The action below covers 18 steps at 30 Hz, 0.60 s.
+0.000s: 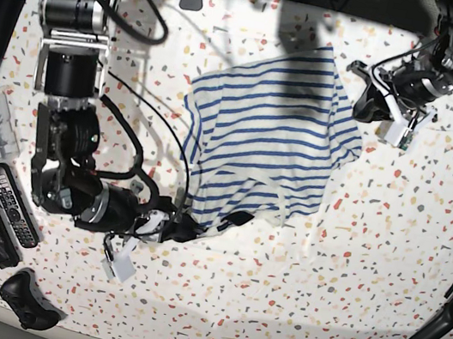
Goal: Layout the t-shirt on the table in an organized manner, then fold the t-shirt properly
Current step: 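Pull the hem with the right gripper to straighten the shirt, then release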
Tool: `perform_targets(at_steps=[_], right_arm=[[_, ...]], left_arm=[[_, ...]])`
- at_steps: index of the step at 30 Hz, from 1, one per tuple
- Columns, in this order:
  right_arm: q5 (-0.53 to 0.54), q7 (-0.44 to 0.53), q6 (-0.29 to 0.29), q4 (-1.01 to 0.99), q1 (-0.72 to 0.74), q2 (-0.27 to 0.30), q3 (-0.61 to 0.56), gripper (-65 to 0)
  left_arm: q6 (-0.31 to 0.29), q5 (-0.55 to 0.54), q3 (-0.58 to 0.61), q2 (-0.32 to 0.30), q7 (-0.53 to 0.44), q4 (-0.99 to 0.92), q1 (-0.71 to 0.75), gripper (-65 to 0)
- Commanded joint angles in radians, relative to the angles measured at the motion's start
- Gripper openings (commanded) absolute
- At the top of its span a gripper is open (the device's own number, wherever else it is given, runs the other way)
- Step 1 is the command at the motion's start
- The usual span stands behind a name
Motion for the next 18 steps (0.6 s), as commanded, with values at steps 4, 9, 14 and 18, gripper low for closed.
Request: perform_targets(at_steps=[4,9,14,18], right_arm=[[0.022,-0.014,0.018,0.008,0.063,0.005,0.006,-42.5],[-0.023,-0.085,0.017,0.008,0.115,0.010,0.005,-42.5],[-0.105,-0.085,0.039,0.008,0.159,0.011,0.002,-42.5],[-0.134,-0.085,0.046,0.011,0.166,0.009,0.003,-42.5]], left_arm=[[-0.011,-0.017,-0.003,-0.006,-0.023,0.014,-0.003,-64.9],[-0.011,-0.017,-0.003,-0.006,-0.023,0.014,-0.003,-64.9],[-0.011,-0.016,-0.003,-0.006,-0.023,0.014,-0.003,-64.9],[-0.011,-0.016,-0.003,-0.006,-0.023,0.014,-0.003,-64.9]])
